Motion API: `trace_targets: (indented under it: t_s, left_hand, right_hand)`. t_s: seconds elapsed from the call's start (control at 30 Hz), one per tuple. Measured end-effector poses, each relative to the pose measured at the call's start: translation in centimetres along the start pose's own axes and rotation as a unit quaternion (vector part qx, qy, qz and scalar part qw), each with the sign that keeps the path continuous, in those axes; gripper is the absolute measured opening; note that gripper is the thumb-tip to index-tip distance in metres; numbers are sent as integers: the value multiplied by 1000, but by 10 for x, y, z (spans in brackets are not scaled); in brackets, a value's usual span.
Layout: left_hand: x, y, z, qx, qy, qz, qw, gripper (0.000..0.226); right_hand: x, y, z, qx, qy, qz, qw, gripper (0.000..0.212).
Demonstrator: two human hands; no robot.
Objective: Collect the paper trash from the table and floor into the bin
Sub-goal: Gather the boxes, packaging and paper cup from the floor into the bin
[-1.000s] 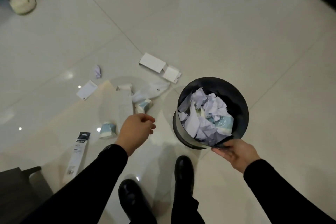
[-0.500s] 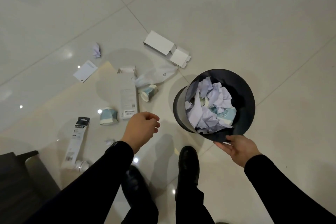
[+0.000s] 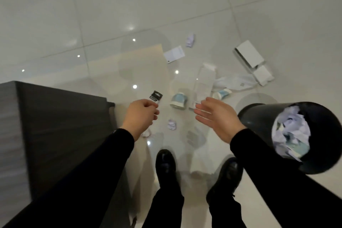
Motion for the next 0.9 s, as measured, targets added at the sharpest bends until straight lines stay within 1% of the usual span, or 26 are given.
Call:
trace_targets:
  t_s: [0.07,0.17,0.2,0.27,0.3,0.33,0.37,0.4,0.47,0.53,0.57,0.6,0.67,0.7,0.73,0.77,0.83,0.87,0.9]
  left_hand:
    - [31,-32,18,34,37,9,999,23]
    - [52,-86,51,75,84,36,993,21]
    - [50,-104,61,89,89,50,991,26]
    - [37,-135,79,128,79,71,986,45]
    - [27,-150,87,149,67,67,984,56]
    - [16,-163,95,170,59,51,982,65]
    - [5,-176,103,196,52,27,979,72]
    - [-6,-189,112,214,50,5,976,78]
    - [-23,-218,131,250,69,-22,966,95]
    - [-35,-248,155,242,122,-24,962,106]
    - [-38,-254,160,233,144,-11,962,105]
    - [-39,-260,166,223,163,6,961,99]
    - [-42,-271,173,205,184,42,960,72]
    - [-42,-275,177,195,196,53,960,60]
    - [-41,-278,181,175,213,55,960,49]
    - [-40,-277,184,157,228,55,959,40]
    - [-37,-269,187,126,252,38,959,27]
    - [-34,-259,186,107,265,18,958,26]
    - [-29,-243,185,79,279,-4,957,26]
  right_hand:
    - [-17,1,9,3,3,-70,998,41]
    - [-22,24,42,-9,35,-141,989,45]
    - [-23,36,53,-20,41,-165,985,45]
    - [-25,66,79,-43,49,-193,979,47]
    - [-26,81,93,-46,53,-208,976,51]
    - [-27,93,110,-27,58,-238,969,58]
    - [-28,99,126,15,65,-304,950,64]
    - [-33,103,141,69,58,-389,917,70]
    - [-50,111,163,164,27,-554,816,79]
    - [-67,114,182,241,29,-646,724,87]
    - [-75,112,192,282,38,-673,682,88]
    - [-83,112,205,317,41,-694,645,88]
    - [-95,120,230,358,42,-733,577,88]
    - [-98,121,240,370,50,-744,555,86]
    - [-99,120,248,380,58,-747,543,79]
    - [-100,118,253,390,62,-742,541,65]
    - [-103,108,254,422,58,-716,553,34]
    - [-104,100,252,435,53,-705,558,30]
    - [-107,86,246,440,45,-697,565,31]
Point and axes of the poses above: each hand's wrist, its own z-axis towards the middle knuckle, its own x-axis out of the back of the hand, y = z × x, the point moved 9 cm from there along z, towards the middle knuckle, and after that the axes turned 7 degrees about y, right-handed, at the moved point
